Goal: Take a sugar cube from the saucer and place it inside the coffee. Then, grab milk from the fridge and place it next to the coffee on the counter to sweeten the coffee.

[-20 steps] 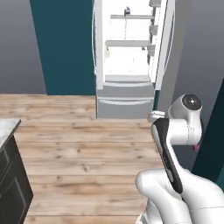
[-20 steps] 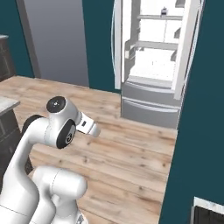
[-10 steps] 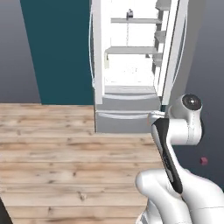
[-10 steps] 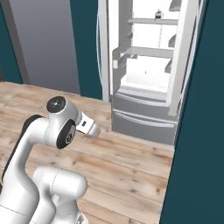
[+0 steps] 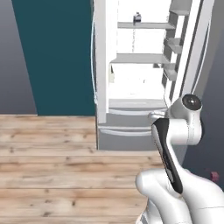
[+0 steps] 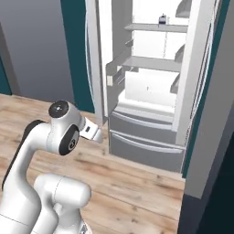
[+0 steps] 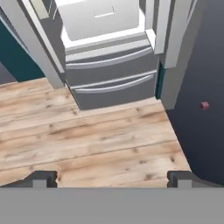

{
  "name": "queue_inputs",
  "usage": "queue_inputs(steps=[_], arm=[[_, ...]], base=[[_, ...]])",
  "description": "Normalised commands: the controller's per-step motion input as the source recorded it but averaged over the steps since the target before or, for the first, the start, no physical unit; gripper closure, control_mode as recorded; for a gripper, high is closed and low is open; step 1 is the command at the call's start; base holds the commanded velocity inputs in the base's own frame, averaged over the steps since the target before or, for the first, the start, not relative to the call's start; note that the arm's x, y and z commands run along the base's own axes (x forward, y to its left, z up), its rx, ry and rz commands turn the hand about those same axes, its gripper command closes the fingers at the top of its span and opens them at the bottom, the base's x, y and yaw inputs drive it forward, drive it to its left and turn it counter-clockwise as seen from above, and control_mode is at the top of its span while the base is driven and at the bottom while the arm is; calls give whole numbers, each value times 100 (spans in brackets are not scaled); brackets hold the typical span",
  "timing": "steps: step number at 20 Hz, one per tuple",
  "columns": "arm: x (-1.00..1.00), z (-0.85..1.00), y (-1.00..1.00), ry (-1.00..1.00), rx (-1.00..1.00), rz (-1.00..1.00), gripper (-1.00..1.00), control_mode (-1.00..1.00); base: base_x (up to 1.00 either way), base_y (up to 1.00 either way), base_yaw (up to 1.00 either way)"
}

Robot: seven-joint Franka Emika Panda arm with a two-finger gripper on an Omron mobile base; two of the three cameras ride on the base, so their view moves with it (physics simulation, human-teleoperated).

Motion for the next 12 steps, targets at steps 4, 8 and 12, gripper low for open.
queue_inputs(steps=[4, 8, 12], arm=[[0, 0, 0, 0, 0, 0, -100, 100], [0, 0, 0, 0, 0, 0, -100, 100], [0, 0, 0, 0, 0, 0, -100, 100]], base=[[100, 1, 0], [100, 0, 0], [100, 0, 0]])
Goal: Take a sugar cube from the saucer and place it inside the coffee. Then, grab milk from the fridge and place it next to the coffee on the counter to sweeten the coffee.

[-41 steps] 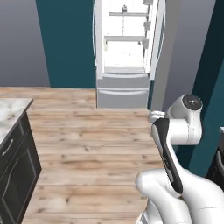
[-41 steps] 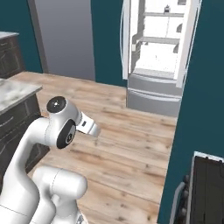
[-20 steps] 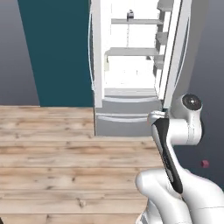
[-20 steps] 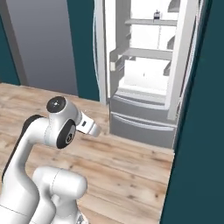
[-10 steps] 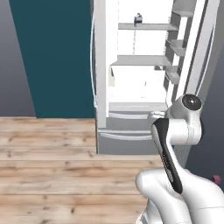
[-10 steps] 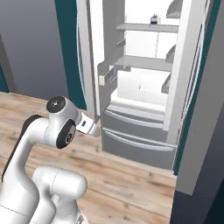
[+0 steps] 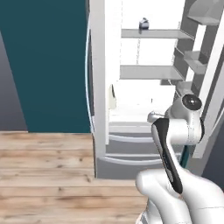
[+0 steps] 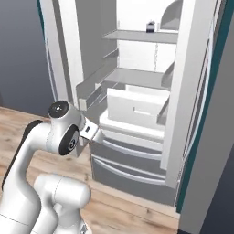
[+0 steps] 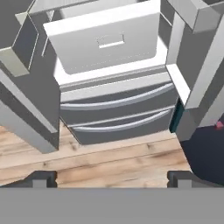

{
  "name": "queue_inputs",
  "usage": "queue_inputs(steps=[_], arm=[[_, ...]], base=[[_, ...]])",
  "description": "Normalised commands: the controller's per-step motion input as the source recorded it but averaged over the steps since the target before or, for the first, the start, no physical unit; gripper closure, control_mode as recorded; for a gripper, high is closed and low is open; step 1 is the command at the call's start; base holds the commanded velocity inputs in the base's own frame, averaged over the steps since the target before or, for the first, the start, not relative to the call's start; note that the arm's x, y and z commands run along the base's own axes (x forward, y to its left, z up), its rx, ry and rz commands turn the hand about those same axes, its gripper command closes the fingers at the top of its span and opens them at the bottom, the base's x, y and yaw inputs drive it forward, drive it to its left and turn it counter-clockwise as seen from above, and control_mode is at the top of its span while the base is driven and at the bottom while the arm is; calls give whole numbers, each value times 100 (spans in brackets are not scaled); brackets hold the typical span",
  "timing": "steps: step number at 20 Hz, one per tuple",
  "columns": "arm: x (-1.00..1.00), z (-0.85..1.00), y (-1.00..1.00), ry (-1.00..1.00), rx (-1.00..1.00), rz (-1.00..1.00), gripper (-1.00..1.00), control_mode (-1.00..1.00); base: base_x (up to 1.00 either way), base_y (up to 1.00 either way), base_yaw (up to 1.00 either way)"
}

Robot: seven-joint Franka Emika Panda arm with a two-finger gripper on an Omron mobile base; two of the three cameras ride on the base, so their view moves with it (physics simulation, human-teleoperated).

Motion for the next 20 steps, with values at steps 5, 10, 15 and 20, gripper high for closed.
queue_inputs(steps=[5, 10, 15, 20], arm=[[0, 0, 0, 0, 0, 0, -100, 100], [0, 0, 0, 0, 0, 0, -100, 100], [0, 0, 0, 0, 0, 0, -100, 100], [10, 12, 0, 0, 0, 0, -100, -100]], base=[[100, 0, -1], [100, 0, 0], [95, 0, 0], [50, 0, 0]])
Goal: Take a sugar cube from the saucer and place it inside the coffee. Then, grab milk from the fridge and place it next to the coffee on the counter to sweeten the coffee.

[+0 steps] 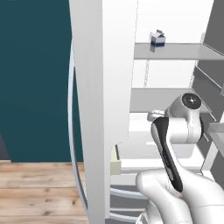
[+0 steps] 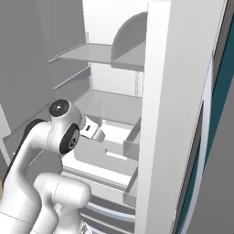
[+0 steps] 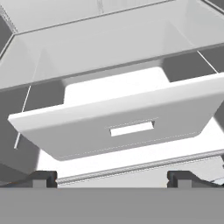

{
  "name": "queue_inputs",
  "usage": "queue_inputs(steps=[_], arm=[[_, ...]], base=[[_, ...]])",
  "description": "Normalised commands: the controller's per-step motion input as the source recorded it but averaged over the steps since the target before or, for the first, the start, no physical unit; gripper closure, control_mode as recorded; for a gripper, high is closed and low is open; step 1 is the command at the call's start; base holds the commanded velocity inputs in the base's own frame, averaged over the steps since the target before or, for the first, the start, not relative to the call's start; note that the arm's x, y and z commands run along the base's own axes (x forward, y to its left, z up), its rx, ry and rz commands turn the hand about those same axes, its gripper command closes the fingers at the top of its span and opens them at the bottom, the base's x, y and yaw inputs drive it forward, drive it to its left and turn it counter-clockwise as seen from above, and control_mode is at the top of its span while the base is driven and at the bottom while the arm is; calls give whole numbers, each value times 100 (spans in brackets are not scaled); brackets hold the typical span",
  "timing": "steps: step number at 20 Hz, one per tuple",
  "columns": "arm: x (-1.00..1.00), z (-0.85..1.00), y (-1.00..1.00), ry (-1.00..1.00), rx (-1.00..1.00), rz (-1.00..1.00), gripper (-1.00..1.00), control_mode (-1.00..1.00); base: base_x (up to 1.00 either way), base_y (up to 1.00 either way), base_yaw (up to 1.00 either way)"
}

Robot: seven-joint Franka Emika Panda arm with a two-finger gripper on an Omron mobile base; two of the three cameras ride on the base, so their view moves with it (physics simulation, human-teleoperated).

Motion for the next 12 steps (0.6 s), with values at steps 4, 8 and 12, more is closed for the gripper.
queue_inputs(steps=[4, 8, 12], arm=[[34, 72, 0, -4, -2, 0, -100, -100], [21, 94, 0, -12, -9, 0, -100, -100], [8, 100, 0, -12, -8, 1, -100, -100]], base=[[0, 0, 0], [0, 0, 0], [0, 0, 0]])
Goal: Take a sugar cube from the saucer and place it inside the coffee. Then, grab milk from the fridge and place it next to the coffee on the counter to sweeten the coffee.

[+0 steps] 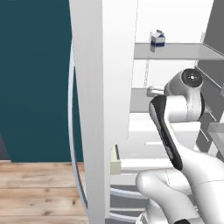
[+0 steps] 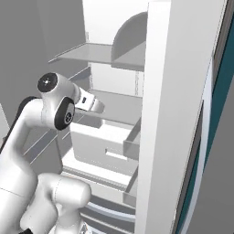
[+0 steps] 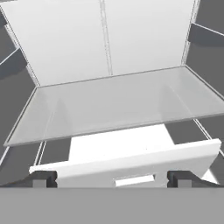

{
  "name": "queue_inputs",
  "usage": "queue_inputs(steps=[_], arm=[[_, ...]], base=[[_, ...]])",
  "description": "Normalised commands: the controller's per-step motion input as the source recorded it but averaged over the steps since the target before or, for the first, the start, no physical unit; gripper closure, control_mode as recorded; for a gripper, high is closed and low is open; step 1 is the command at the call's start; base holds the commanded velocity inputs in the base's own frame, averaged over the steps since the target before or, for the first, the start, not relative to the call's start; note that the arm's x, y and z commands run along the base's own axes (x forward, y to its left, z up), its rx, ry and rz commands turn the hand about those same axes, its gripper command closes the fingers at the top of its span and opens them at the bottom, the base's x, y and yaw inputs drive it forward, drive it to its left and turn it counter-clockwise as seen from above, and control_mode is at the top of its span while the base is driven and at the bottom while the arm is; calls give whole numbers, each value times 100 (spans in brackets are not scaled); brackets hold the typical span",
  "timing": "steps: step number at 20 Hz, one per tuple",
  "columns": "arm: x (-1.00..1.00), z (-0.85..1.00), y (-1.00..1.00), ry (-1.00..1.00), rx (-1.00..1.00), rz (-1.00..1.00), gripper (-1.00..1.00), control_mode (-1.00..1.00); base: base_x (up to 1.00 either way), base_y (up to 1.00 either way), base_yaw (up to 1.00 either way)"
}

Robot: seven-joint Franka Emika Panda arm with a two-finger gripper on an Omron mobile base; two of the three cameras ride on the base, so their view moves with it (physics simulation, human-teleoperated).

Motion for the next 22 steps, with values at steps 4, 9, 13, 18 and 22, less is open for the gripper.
queue_inputs(steps=[4, 9, 13, 18, 22], arm=[[0, 100, -7, -10, -4, 2, -100, -100], [1, 98, -24, -9, 0, 4, -100, -100], [22, 63, -50, -11, 0, 9, -100, -100], [57, 22, -39, -7, 0, 7, -100, -100], [97, 1, -5, 0, -2, 1, -100, -100]], base=[[0, 0, 0], [0, 0, 0], [0, 0, 0], [0, 0, 0], [0, 0, 0]])
